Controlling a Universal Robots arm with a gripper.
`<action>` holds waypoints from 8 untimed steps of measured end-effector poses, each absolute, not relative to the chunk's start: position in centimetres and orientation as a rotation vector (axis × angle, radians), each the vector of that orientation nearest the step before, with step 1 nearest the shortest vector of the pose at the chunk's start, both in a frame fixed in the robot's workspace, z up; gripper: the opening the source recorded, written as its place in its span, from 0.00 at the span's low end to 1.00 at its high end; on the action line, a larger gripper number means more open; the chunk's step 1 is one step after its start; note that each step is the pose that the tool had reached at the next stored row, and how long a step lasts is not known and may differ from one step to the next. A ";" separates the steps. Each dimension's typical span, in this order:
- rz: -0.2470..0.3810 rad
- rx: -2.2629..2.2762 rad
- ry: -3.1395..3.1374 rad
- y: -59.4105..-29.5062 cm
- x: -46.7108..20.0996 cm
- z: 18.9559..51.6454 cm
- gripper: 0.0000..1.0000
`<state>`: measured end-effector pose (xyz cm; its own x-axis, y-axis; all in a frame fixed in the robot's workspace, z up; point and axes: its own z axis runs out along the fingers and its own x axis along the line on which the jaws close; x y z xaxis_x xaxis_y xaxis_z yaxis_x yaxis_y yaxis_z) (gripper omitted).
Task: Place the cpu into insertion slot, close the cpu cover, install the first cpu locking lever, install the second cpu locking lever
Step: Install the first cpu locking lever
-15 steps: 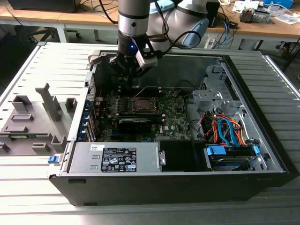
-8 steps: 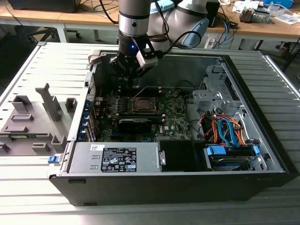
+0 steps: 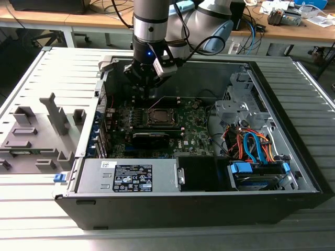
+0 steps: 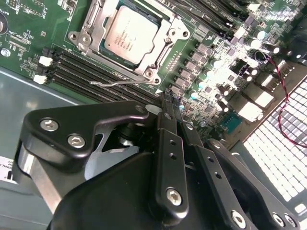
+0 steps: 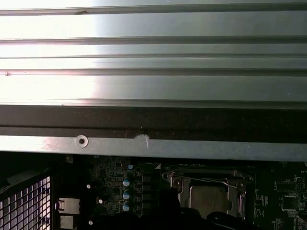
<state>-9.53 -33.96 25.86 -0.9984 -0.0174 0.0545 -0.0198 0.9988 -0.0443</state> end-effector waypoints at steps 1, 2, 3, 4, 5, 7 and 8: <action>0.069 0.029 -3.087 -34.0 -9.5 25.8 0.11; 0.069 0.029 -3.087 -34.0 -9.5 25.7 0.11; 0.069 0.029 -3.086 -34.0 -9.4 25.7 0.11; 0.069 0.028 -3.086 -34.0 -9.4 25.7 0.11; 0.069 0.029 -3.086 -34.0 -9.4 25.7 0.11; 0.070 0.028 -3.101 -34.0 -9.4 25.7 0.11; 0.070 0.028 -3.119 -34.0 -9.4 25.7 0.11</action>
